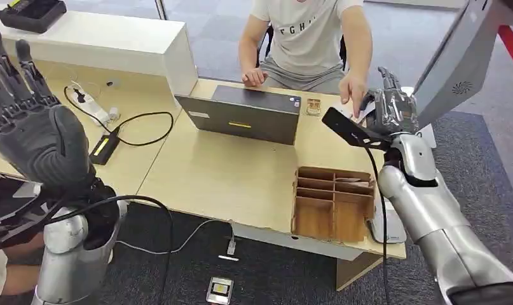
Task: Pass the card to the sensor for recognition and then transmit it.
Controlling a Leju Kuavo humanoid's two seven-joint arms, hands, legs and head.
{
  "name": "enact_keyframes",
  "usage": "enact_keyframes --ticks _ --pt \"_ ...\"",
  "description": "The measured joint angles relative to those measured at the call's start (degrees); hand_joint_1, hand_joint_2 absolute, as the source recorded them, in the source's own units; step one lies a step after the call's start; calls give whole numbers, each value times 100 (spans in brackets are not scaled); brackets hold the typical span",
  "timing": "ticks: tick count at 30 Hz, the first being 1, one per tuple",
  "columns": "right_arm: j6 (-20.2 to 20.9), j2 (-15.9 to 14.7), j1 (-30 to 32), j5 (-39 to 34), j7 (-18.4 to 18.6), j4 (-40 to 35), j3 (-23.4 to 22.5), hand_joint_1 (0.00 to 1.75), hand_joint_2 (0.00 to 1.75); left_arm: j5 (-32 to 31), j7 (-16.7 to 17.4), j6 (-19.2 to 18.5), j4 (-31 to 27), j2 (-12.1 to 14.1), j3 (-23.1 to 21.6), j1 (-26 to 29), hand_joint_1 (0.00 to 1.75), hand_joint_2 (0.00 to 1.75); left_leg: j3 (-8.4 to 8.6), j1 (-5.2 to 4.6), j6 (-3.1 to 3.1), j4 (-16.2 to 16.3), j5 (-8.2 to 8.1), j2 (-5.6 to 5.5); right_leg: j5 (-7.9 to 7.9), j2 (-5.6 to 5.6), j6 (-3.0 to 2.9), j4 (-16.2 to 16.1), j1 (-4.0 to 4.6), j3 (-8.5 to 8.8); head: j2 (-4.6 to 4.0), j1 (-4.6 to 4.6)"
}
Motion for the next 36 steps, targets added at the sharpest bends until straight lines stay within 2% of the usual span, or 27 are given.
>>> enact_keyframes --ticks 1,2,3,4,14,20,25,31,36 --pt "0 -2 0 7 7 7 9 175 175 0 0 0 0 0 0 0 0 175 0 0 0 0 0 0 0 0 0 0 0 0 0 2" --pt "0 -2 -2 7 9 20 17 117 175 0 0 0 0 0 0 0 0 175 0 0 0 0 0 0 0 0 0 0 0 0 0 0" --pt "0 -2 -2 9 9 24 24 33 175 0 0 0 0 0 0 0 0 175 0 0 0 0 0 0 0 0 0 0 0 0 0 0" --pt "0 -2 -2 13 9 33 31 0 175 0 0 0 0 0 0 0 0 175 0 0 0 0 0 0 0 0 0 0 0 0 0 0" --pt "11 -66 9 -46 24 87 109 0 175 -33 9 61 0 -2 4 4 0 175 3 0 0 1 0 0 0 0 0 0 0 0 0 2" --pt "2 -383 244 -223 33 -490 105 0 175 -112 68 208 -2 0 28 127 0 175 2 0 0 2 0 0 0 0 0 0 0 0 0 0" --pt "53 -781 770 -562 188 -1461 9 0 175 -254 101 363 -66 20 129 354 0 175 3 0 0 1 -2 0 -1 0 0 -1 0 0 0 -2" --pt "424 -1292 1988 -1250 374 -3205 -276 0 175 -472 195 571 -313 85 291 743 0 175 2 0 1 -1 -4 0 -3 0 1 -2 1 1 0 2" --pt "752 -1530 2927 -1460 391 -4422 -376 0 175 -610 280 662 -536 142 409 985 0 175 0 1 0 -3 -4 1 -5 0 -1 -2 1 0 0 0"
